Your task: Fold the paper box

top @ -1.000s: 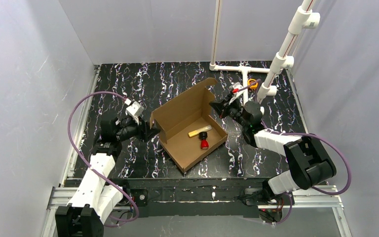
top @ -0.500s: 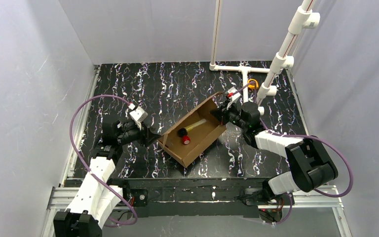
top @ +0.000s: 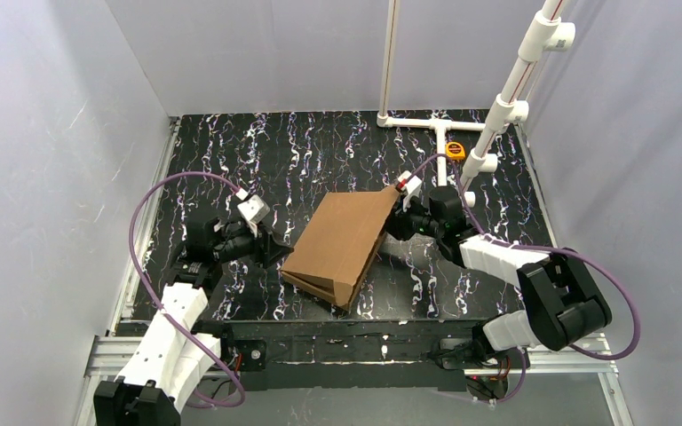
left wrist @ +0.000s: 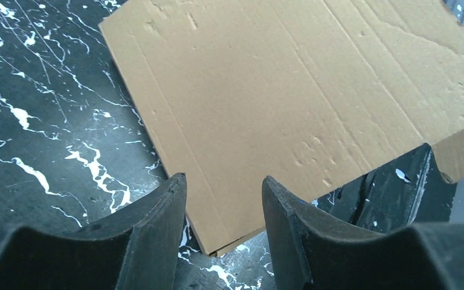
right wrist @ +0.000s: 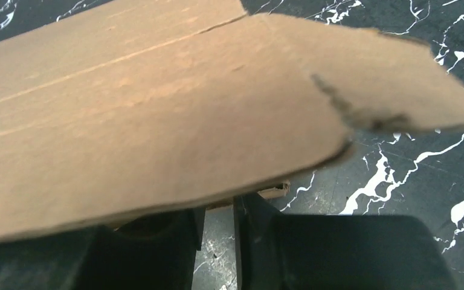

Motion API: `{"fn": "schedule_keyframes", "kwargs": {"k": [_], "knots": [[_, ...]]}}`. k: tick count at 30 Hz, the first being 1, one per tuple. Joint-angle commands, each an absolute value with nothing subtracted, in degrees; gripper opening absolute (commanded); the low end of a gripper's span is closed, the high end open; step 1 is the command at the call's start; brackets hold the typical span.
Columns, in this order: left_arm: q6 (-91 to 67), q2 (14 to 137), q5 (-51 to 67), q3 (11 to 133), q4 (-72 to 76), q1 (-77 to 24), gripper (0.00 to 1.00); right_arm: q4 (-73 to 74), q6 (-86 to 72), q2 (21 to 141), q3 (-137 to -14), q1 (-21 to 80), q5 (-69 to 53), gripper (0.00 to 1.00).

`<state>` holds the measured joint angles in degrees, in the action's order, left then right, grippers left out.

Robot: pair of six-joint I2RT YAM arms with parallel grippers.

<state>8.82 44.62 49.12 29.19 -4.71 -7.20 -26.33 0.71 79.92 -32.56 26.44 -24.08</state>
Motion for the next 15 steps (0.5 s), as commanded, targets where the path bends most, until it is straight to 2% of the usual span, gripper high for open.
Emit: {"fn": "schedule_keyframes", "kwargs": {"k": [1,10,15], "knots": [[8.25,45.44,51.50,30.05,-5.27,-7.94,0.48,-19.55,6.03,76.34,-36.70,26.62,-25.66,0.35],[2.76,46.07,47.34,32.06,-6.85,-8.24,0.48,-1.12,21.09,71.35,-39.09,26.54,-21.56,0.70],[-6.01,47.50,42.59,34.79,-8.97,-8.17,0.53,12.85,33.00,67.82,-40.06,26.39,-20.27,0.73]]}}
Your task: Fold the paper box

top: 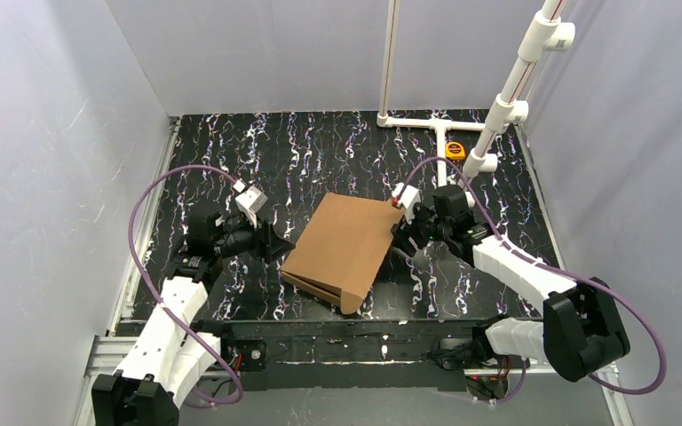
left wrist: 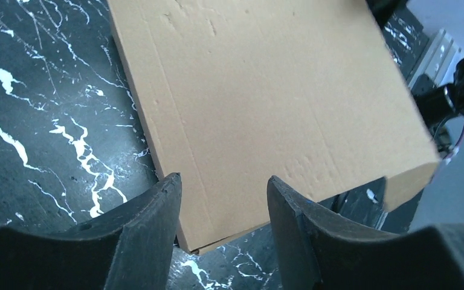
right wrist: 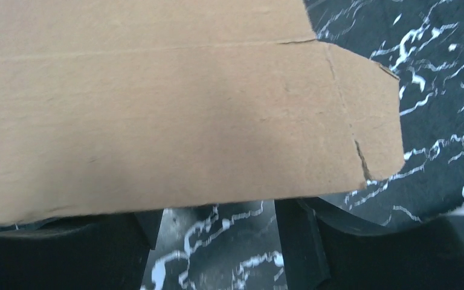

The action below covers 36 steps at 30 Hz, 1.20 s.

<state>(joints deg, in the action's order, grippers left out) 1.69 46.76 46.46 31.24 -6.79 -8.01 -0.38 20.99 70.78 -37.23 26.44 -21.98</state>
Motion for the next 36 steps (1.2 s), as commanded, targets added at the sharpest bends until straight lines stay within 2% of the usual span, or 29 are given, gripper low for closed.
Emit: {"fn": "schedule_keyframes", "kwargs": {"k": [1,8,11,15,19,22,26,29,33,36], "knots": [[-8.04,47.81,43.10,34.98,-8.41,-8.17,0.53,14.80,34.78,66.98,-40.03,26.30,-19.97,0.73],[-22.69,50.39,44.75,36.02,-4.67,-9.18,0.54,30.34,46.85,61.31,-42.05,25.46,-19.69,0.71],[-23.14,50.40,39.10,35.32,-4.95,-15.30,0.53,34.98,49.93,58.16,-43.25,24.67,-21.33,0.69],[-22.03,53.45,28.71,35.94,-7.01,-26.44,0.48,41.65,53.05,56.82,-45.78,24.37,-30.73,0.65],[-22.45,60.08,18.27,39.21,-7.27,-36.07,0.41,39.42,51.23,59.18,-46.76,24.36,-40.43,0.61],[-22.34,67.89,11.70,42.66,-7.99,-42.36,0.38,37.44,49.54,62.26,-47.48,24.14,-43.27,0.60],[-23.75,76.78,4.37,45.66,-11.30,-45.75,0.35,37.17,48.49,64.05,-47.32,23.07,-42.69,0.59],[-24.32,79.96,0.85,46.14,-12.72,-46.51,0.33,34.21,46.67,61.61,-44.35,21.78,-43.15,0.62],[-24.13,76.95,0.99,51.93,-10.30,-46.45,0.39,33.11,45.01,61.48,-44.08,19.80,-43.76,0.64],[-30.52,81.92,10.38,55.93,-0.44,-45.47,0.44,33.07,44.61,60.69,-43.95,18.03,-44.13,0.66]]}}
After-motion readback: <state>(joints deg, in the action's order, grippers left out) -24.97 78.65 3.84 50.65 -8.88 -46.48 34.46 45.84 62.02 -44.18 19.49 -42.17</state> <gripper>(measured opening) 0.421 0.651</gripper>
